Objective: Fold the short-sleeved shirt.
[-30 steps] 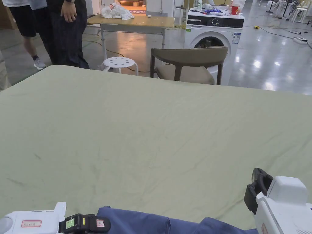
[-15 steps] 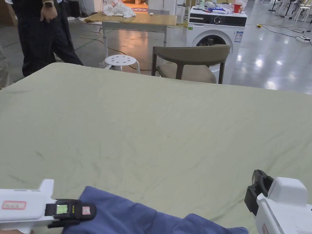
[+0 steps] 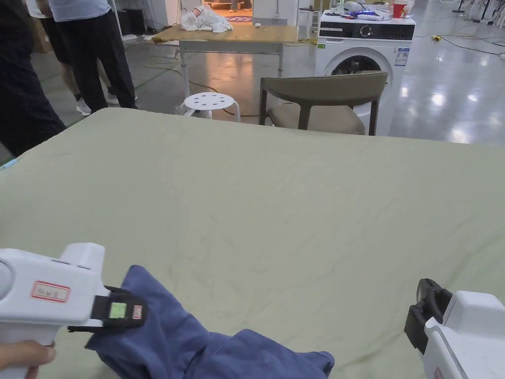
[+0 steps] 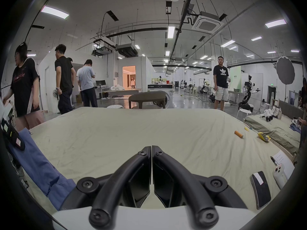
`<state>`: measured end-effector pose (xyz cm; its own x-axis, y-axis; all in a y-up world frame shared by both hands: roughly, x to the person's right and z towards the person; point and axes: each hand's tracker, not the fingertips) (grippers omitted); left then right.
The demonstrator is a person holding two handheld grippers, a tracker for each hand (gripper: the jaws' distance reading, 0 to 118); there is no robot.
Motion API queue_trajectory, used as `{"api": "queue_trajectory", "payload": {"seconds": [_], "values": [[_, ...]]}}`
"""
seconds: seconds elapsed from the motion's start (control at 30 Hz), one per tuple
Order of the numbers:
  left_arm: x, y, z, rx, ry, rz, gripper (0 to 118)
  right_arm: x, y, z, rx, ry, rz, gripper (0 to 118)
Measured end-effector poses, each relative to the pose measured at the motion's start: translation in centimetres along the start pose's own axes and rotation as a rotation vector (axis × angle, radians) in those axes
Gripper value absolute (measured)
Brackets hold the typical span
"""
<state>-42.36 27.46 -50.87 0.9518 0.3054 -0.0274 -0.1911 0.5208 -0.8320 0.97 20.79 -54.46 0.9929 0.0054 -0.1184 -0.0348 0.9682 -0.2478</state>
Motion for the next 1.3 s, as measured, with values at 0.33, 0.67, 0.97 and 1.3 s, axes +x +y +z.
{"api": "queue_trajectory", "payload": {"seconds": [0.33, 0.67, 0.97, 1.3], "values": [[10.3, -1.7, -8.4, -0.126, -0.078, -0.077, 6, 1.0, -0.9, 0.4, -0.02, -0.02, -0.009, 0], [13.7, -5.1, -18.0, -0.259, -0.054, -0.051, 21, 1.2, -1.1, 0.7, -0.028, -0.027, -0.012, 0], [9.6, -3.2, -10.5, -0.08, -0.441, 0.053, 52, 1.8, -1.0, 1.4, -0.026, -0.027, -0.011, 0], [8.1, -7.6, -19.5, -0.209, -0.478, 0.162, 2, 1.8, -1.6, 1.6, -0.038, -0.038, 0.001, 0]]}}
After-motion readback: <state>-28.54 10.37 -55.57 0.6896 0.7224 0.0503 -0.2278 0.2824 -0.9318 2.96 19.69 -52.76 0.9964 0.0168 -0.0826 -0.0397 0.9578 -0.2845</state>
